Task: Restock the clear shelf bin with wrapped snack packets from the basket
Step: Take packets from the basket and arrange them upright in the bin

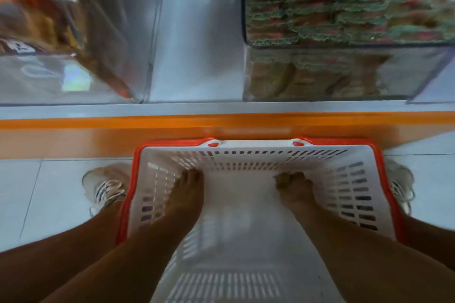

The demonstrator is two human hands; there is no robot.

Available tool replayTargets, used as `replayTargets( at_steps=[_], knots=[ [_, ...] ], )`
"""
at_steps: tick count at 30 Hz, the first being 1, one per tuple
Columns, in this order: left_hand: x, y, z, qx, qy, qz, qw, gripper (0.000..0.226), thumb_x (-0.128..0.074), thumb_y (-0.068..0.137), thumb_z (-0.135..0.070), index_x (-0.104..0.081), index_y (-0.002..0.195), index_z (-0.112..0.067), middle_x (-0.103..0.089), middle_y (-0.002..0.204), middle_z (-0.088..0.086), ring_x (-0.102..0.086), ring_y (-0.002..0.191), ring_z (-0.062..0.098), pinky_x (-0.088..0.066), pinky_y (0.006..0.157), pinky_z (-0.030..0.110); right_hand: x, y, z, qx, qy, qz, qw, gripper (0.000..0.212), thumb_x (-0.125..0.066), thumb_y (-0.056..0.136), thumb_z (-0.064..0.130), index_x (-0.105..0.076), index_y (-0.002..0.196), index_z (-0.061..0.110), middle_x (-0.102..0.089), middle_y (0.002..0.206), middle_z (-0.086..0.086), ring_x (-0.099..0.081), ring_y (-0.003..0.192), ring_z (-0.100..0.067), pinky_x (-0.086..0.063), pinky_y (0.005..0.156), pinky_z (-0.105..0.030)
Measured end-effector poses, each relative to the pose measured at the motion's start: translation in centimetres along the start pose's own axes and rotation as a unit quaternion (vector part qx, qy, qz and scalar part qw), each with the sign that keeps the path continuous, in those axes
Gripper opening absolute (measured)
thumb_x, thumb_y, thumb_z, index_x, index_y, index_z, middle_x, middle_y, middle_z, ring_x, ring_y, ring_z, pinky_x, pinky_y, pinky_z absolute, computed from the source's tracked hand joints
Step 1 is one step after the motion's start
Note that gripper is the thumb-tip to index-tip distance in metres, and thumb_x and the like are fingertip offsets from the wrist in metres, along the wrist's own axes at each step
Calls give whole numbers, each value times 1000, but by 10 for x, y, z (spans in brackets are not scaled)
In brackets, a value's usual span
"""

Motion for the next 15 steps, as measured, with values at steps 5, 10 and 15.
replayTargets(
  at_steps=[5,10,15],
  knots=[
    [-9,-6,-5,31,26,14,999,49,-44,101,-15,-34,147,-4,-41,149,19,-40,135,36,-35,110,46,-20,-24,21,82,31,90,992,32,-77,86,27,-56,106,13,-66,101,-5,-67,92,-24,-54,73,-32],
    [23,-28,-16,102,-399,107,905,36,-79,84,-23,-51,105,-15,-71,103,9,-72,89,27,-61,74,40,-6,-86,74,212,62,275,936,24,-84,79,11,-68,96,9,-73,97,-5,-67,79,-13,-54,63,-21],
    [115,-71,-41,56,-567,263,779,26,-76,86,1,-69,111,3,-77,98,18,-77,87,30,-63,85,43,89,-190,132,523,-77,90,844,20,-67,91,39,-68,110,44,-53,98,41,-50,91,19,-39,74,-2]
  ],
)
Point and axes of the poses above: each hand's wrist, its own y-axis towards the middle knuckle, its own x-axis out of the back of the hand, z = x × y, the point moved 6 cm from there along y, towards the middle knuckle
